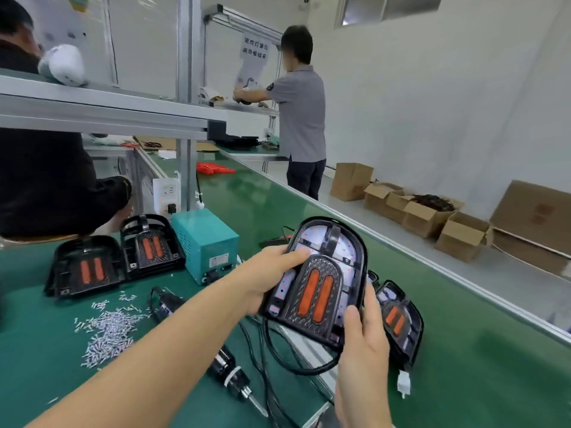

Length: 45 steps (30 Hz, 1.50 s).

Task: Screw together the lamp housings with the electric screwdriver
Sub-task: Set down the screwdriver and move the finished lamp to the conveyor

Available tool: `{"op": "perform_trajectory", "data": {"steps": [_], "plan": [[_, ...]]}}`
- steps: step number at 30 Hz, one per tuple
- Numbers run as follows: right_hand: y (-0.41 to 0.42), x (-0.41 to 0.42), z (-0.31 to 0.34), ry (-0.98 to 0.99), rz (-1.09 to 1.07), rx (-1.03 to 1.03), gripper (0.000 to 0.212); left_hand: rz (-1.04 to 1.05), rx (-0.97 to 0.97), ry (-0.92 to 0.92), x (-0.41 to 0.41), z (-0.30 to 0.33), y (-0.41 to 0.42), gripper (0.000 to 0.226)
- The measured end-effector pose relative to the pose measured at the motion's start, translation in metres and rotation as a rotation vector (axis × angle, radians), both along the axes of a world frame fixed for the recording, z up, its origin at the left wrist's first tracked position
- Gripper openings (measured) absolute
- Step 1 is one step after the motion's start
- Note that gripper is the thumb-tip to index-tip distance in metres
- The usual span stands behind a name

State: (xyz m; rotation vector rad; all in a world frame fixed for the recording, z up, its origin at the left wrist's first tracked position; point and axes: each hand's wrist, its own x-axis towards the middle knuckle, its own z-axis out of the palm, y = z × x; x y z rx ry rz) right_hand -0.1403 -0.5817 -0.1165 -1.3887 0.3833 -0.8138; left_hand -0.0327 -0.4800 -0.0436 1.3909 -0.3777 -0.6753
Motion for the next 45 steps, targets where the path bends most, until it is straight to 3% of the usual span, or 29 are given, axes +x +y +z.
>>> {"op": "perform_trajectory", "data": {"steps": [2,7,12,17,23,26,29,35,45], "plan": [[-0.017,0.007,0.005,0.019,-0.062,-0.008,0.047,-0.023,0.048,-0.079,0.008,0.004,-0.025,0.022],[-0.061,0.033,0.015,0.059,-0.215,0.016,0.046,-0.009,0.174,-0.249,0.021,0.014,-0.078,0.058],[-0.097,0.056,0.017,0.203,-0.331,-0.015,0.047,-0.003,0.241,-0.374,0.022,-0.002,-0.096,0.055],[-0.113,0.070,0.013,0.330,-0.345,-0.002,0.051,-0.014,0.364,-0.680,0.020,-0.031,-0.093,0.056],[-0.113,0.077,0.007,0.423,-0.329,0.031,0.056,-0.086,0.518,-0.916,0.023,-0.059,-0.090,0.059],[-0.116,0.075,0.005,0.509,-0.338,-0.125,0.057,-0.099,0.666,-1.104,0.028,-0.064,-0.091,0.056],[-0.113,0.072,0.009,0.674,-0.323,-0.513,0.044,-0.084,0.806,-1.238,0.032,-0.068,-0.095,0.052],[-0.100,0.072,0.002,0.864,-0.165,-1.086,0.045,-0.069,0.771,-1.286,0.033,-0.065,-0.099,0.055],[-0.102,0.080,0.007,1.005,-0.179,-1.149,0.045,-0.131,0.930,-1.312,0.031,-0.064,-0.080,0.065]]}}
